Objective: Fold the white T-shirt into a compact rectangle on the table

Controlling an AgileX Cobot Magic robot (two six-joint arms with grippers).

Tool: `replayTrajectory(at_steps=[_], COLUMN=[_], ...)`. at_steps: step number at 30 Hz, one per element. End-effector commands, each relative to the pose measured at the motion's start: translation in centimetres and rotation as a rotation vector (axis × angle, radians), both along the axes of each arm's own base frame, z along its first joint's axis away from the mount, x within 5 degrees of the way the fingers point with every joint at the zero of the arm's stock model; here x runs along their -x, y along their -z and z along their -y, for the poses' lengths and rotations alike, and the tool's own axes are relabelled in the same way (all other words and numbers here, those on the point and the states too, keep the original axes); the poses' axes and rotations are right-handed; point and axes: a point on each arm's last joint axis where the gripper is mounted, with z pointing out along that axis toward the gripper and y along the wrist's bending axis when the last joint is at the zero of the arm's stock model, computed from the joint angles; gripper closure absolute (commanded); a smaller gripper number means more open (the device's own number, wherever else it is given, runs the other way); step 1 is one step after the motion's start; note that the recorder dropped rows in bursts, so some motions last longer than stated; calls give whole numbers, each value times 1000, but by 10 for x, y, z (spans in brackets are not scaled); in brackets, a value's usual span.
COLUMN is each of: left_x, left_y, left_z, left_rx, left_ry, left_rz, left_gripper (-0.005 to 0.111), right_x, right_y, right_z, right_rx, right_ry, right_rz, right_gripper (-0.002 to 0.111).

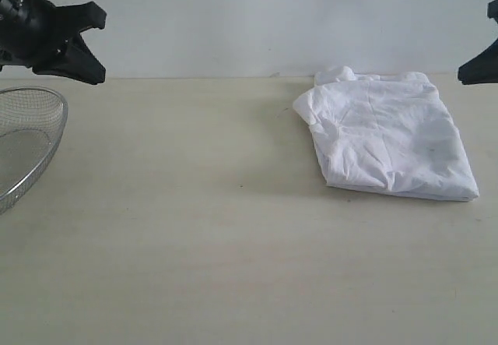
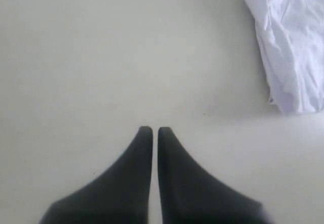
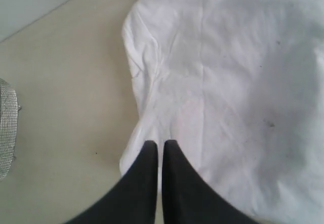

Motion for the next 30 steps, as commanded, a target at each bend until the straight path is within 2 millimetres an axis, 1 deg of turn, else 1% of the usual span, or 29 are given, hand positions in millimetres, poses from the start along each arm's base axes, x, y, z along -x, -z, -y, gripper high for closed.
replayTrajectory(at_steps=[1, 2, 3, 5, 9, 12, 13, 15, 18, 22, 25, 28, 30], left_x=[32, 40, 52, 71, 114, 136, 142, 152, 166, 182, 197, 210, 217], left_y=[-12, -15, -20, -29, -36, -34, -34, -33, -31, -27, -24, -18, -14], left_z=[2, 2, 2, 2, 2, -3, -3, -4, -3, -1, 0, 1, 2], left_rx=[104, 127, 170, 212, 290, 370, 375, 363, 371, 370, 339, 344, 365], left_ry=[-65, -83, -112, -118, -134, -242, -247, -234, -208, -165, -101, -88, -74], left_rz=[134, 169, 217, 290, 413, 459, 478, 520, 530, 547, 590, 593, 578], left_gripper=[102, 102, 102, 102, 102, 102, 102, 102, 102, 102, 102, 102, 102], right_x=[37, 48, 61, 86, 133, 162, 170, 187, 208, 231, 244, 255, 259], right_y=[-21, -23, -24, -19, -11, -13, -13, -20, -28, -33, -32, -31, -30], right_z=[-27, -35, -44, -59, -93, -113, -118, -129, -140, -151, -160, -170, -174], right_rx=[74, 90, 117, 177, 233, 271, 279, 288, 283, 248, 218, 164, 135], right_ry=[39, 55, 60, 61, 99, 96, 91, 67, 34, -21, -123, -251, -306], right_rz=[169, 196, 219, 237, 274, 365, 387, 459, 549, 623, 633, 620, 607], right_gripper=[109, 109, 109, 109, 109, 109, 109, 109, 109, 109, 109, 109, 109])
